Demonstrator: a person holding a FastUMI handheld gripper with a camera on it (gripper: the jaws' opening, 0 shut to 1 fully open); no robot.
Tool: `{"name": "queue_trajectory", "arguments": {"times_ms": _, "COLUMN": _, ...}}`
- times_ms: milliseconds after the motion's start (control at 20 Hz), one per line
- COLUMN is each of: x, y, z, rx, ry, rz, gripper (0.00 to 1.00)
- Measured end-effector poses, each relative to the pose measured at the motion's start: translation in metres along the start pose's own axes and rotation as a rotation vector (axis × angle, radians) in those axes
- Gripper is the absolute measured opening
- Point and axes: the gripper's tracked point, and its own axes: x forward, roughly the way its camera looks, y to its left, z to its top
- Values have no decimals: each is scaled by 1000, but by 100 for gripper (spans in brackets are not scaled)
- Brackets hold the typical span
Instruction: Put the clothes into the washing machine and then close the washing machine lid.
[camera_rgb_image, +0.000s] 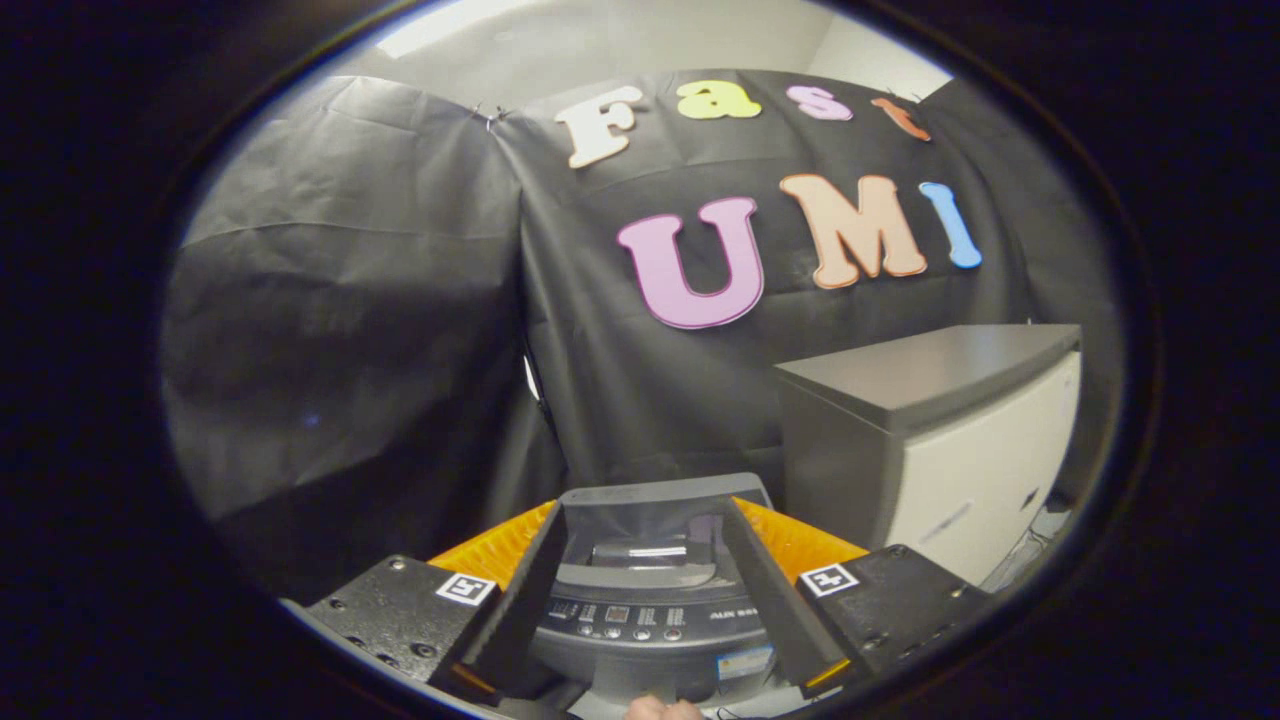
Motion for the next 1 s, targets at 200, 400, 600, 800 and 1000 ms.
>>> {"name": "queue_trajectory", "arguments": {"times_ms": 200, "x": -66, "y": -13, "z": -9, "rx": -41, "ry": -43, "rz": -42, "gripper": 95}}
{"name": "queue_trajectory", "arguments": {"times_ms": 400, "x": -119, "y": -24, "z": -20, "rx": -88, "ry": -65, "rz": -82, "gripper": 95}}
{"name": "queue_trajectory", "arguments": {"times_ms": 600, "x": -161, "y": -34, "z": -36, "rx": -121, "ry": -73, "rz": -122, "gripper": 95}}
{"name": "queue_trajectory", "arguments": {"times_ms": 800, "x": -187, "y": -41, "z": -63, "rx": -156, "ry": -70, "rz": -143, "gripper": 95}}
{"name": "queue_trajectory", "arguments": {"times_ms": 1000, "x": -202, "y": -52, "z": -95, "rx": -125, "ry": -60, "rz": -173, "gripper": 95}}
